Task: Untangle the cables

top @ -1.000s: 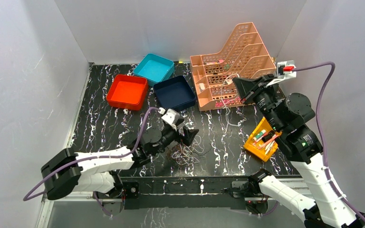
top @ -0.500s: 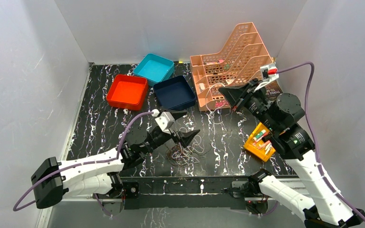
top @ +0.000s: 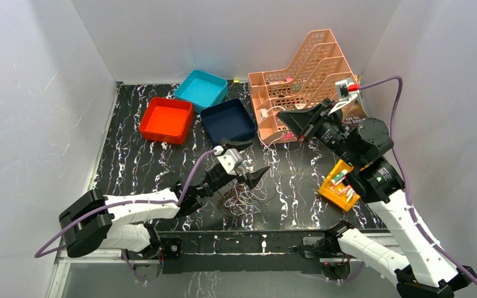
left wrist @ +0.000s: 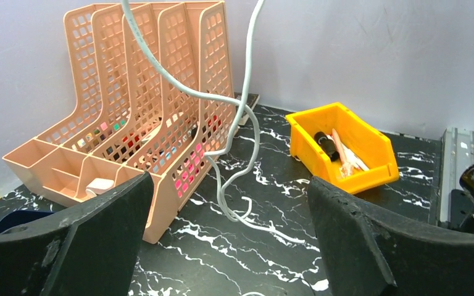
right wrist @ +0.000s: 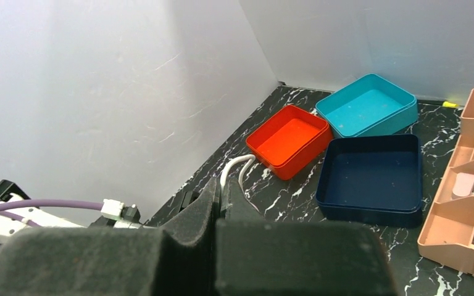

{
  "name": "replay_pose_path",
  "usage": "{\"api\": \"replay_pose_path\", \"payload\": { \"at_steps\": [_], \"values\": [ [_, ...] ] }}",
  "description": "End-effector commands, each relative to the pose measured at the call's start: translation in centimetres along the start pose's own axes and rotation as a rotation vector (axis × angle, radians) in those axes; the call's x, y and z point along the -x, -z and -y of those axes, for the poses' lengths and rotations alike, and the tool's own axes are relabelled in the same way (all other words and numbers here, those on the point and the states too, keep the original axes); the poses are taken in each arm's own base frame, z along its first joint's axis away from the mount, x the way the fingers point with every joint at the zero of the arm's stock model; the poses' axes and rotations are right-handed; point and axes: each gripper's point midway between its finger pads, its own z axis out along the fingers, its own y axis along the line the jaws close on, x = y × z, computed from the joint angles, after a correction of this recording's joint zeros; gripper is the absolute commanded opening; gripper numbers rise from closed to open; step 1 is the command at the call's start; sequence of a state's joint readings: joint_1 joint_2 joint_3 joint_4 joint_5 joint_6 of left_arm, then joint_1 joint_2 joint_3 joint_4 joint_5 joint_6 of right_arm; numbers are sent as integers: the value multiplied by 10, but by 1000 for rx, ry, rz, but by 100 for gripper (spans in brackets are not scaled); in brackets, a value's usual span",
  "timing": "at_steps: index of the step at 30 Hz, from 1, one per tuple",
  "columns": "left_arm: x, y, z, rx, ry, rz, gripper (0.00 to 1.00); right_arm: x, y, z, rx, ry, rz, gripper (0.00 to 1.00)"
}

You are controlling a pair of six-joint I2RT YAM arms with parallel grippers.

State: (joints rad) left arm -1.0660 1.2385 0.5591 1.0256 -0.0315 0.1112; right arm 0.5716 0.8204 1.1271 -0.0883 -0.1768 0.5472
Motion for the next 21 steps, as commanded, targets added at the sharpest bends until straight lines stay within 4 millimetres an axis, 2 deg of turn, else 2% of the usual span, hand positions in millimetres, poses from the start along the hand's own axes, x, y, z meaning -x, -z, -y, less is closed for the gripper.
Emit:
{"api": "replay_pose_path", "payload": {
  "at_steps": [1,5,8,11,14,17,21],
  "values": [
    [56,-13,-4,17,31,193,95,15,1,-19,82,-11,59,0],
    [56,-20,5,-27,68,198,95,14,1,-19,87,-18,60,0],
    [65,-27,7,-36,93,238,94,14,2,-20,91,-26,59,0],
    [62,-33,6,-25,116,235,93,13,3,-21,94,-31,62,0],
    [66,-36,0,15,149,251,89,13,3,-21,96,-32,62,0],
    [60,-40,-3,40,176,248,84,13,4,-21,97,-32,62,0],
    [61,-41,-1,31,193,257,71,13,6,-21,93,-32,66,0]
  ]
}}
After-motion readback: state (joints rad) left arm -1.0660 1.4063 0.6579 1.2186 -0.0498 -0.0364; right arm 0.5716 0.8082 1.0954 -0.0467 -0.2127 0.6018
